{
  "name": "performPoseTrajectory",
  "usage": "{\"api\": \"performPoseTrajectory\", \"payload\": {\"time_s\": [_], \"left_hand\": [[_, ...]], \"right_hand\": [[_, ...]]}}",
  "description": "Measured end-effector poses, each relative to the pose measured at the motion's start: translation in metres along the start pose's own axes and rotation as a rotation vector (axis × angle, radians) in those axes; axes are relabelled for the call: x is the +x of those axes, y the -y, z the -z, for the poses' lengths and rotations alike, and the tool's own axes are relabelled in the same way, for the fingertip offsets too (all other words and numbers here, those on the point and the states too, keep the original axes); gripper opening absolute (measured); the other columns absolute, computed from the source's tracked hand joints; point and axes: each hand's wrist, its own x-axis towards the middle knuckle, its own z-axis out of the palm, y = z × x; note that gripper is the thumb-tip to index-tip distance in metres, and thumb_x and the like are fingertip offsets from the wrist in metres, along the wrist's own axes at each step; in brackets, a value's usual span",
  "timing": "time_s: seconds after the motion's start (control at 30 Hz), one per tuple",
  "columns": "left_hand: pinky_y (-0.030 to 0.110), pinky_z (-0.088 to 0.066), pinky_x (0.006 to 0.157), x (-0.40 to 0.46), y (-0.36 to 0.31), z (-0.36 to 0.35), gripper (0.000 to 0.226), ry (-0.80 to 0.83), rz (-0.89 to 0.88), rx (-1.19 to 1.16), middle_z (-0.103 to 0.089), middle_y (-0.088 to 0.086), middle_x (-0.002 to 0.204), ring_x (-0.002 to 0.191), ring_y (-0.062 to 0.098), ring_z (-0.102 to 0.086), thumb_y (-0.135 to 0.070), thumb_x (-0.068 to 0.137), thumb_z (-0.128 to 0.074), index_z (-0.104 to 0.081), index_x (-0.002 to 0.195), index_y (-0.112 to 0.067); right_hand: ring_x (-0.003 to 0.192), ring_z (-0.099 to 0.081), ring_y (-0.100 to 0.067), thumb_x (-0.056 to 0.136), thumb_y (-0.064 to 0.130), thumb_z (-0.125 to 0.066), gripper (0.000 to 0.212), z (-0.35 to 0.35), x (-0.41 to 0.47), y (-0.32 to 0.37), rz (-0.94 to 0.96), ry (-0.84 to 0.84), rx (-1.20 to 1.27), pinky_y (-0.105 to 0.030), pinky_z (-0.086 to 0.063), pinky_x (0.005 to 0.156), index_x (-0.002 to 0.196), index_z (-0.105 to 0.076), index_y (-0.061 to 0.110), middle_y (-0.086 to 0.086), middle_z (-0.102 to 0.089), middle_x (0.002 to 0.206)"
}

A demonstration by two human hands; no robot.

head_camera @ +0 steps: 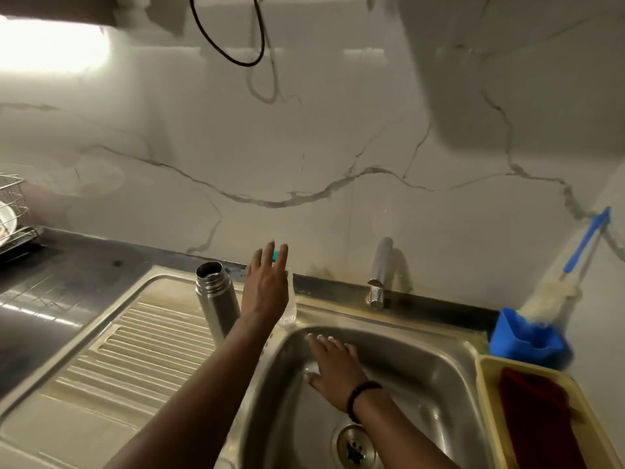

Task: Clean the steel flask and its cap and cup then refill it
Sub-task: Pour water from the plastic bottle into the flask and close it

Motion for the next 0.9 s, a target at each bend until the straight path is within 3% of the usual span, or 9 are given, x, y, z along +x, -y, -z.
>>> {"api": "performPoseTrajectory", "payload": {"time_s": [0.1, 0.17, 0.23, 0.3, 0.47, 0.67, 0.77, 0.83, 0.9], "left_hand": [[0.05, -0.023, 0.121, 0.021, 0.01, -0.004, 0.058, 0.097, 0.036, 0.062, -0.009, 0.013, 0.168, 0.153, 0.039, -0.012, -0.019, 0.105, -0.046, -0.021, 0.158, -0.02], [0.047, -0.034, 0.114, 0.025, 0.018, -0.01, 0.057, 0.109, 0.074, 0.02, -0.022, 0.014, 0.164, 0.148, 0.037, -0.024, -0.018, 0.104, -0.05, -0.026, 0.155, -0.019], [0.039, -0.046, 0.097, 0.024, 0.024, -0.016, 0.054, 0.086, 0.082, -0.04, -0.043, 0.012, 0.15, 0.131, 0.032, -0.043, -0.017, 0.102, -0.052, -0.032, 0.152, -0.019], [0.035, -0.048, 0.085, 0.021, 0.026, -0.021, 0.05, 0.056, 0.06, -0.092, -0.05, 0.01, 0.141, 0.121, 0.028, -0.051, -0.018, 0.102, -0.054, -0.036, 0.149, -0.02], [0.04, -0.053, 0.082, 0.015, 0.022, -0.023, 0.034, 0.019, 0.065, -0.274, -0.057, 0.013, 0.129, 0.107, 0.028, -0.056, -0.024, 0.1, -0.057, -0.049, 0.133, -0.015], [0.028, -0.044, 0.084, -0.014, 0.003, -0.015, 0.027, -0.031, 0.058, -0.44, -0.063, 0.007, 0.123, 0.106, 0.017, -0.054, -0.015, 0.097, -0.062, -0.056, 0.124, -0.016], [0.028, -0.048, 0.086, -0.033, -0.01, -0.008, 0.026, -0.018, 0.014, -0.497, -0.065, 0.002, 0.119, 0.106, 0.014, -0.058, -0.021, 0.096, -0.064, -0.057, 0.121, -0.019], [0.021, -0.049, 0.082, -0.045, -0.019, -0.001, 0.024, 0.002, -0.009, -0.562, -0.067, -0.003, 0.113, 0.102, 0.013, -0.061, -0.024, 0.095, -0.066, -0.057, 0.117, -0.023], [0.014, -0.048, 0.076, -0.056, -0.03, 0.008, 0.023, 0.048, 0.015, -0.633, -0.066, -0.008, 0.108, 0.096, 0.009, -0.062, -0.027, 0.093, -0.069, -0.056, 0.111, -0.029]], "right_hand": [[0.15, -0.01, -0.024, 0.098, 0.037, -0.049, 0.068, 0.0, 0.009, -0.002, 0.0, -0.032, -0.028, -0.045, -0.009, 0.12, 0.154, -0.014, 0.023, -0.004, -0.016, 0.162], [0.148, -0.015, -0.024, 0.097, 0.037, -0.051, 0.066, 0.002, 0.014, -0.006, -0.006, -0.074, -0.05, -0.043, -0.012, 0.119, 0.153, -0.017, 0.023, -0.002, -0.021, 0.16], [0.145, -0.02, -0.022, 0.097, 0.036, -0.051, 0.064, 0.003, 0.016, -0.009, -0.022, -0.096, -0.056, -0.041, -0.014, 0.118, 0.152, -0.02, 0.022, -0.001, -0.025, 0.157], [0.146, -0.02, -0.022, 0.098, 0.034, -0.049, 0.064, 0.002, 0.017, -0.013, -0.041, -0.067, -0.054, -0.041, -0.014, 0.118, 0.153, -0.019, 0.021, -0.003, -0.024, 0.159], [0.147, -0.021, -0.022, 0.1, 0.037, -0.045, 0.066, -0.008, 0.017, -0.019, -0.104, 0.037, -0.003, -0.041, -0.014, 0.119, 0.155, -0.014, 0.019, -0.004, -0.023, 0.16], [0.145, -0.027, -0.02, 0.093, 0.042, -0.061, 0.079, -0.016, 0.021, -0.022, -0.179, -0.011, 0.473, -0.037, -0.029, 0.117, 0.155, -0.016, 0.024, -0.002, -0.025, 0.16], [0.143, -0.03, -0.019, 0.08, 0.043, -0.076, 0.103, -0.009, 0.021, -0.016, -0.15, -0.118, 0.671, -0.038, -0.034, 0.115, 0.155, -0.008, 0.026, 0.002, -0.026, 0.158], [0.14, -0.032, -0.013, 0.067, 0.047, -0.085, 0.121, -0.001, 0.021, -0.009, -0.092, -0.216, 0.726, -0.037, -0.035, 0.113, 0.153, -0.002, 0.036, 0.01, -0.029, 0.155], [0.133, -0.039, -0.003, 0.061, 0.047, -0.088, 0.114, 0.006, 0.016, -0.007, -0.028, -0.293, 0.818, -0.034, -0.04, 0.111, 0.144, -0.011, 0.05, 0.023, -0.037, 0.145]]}}
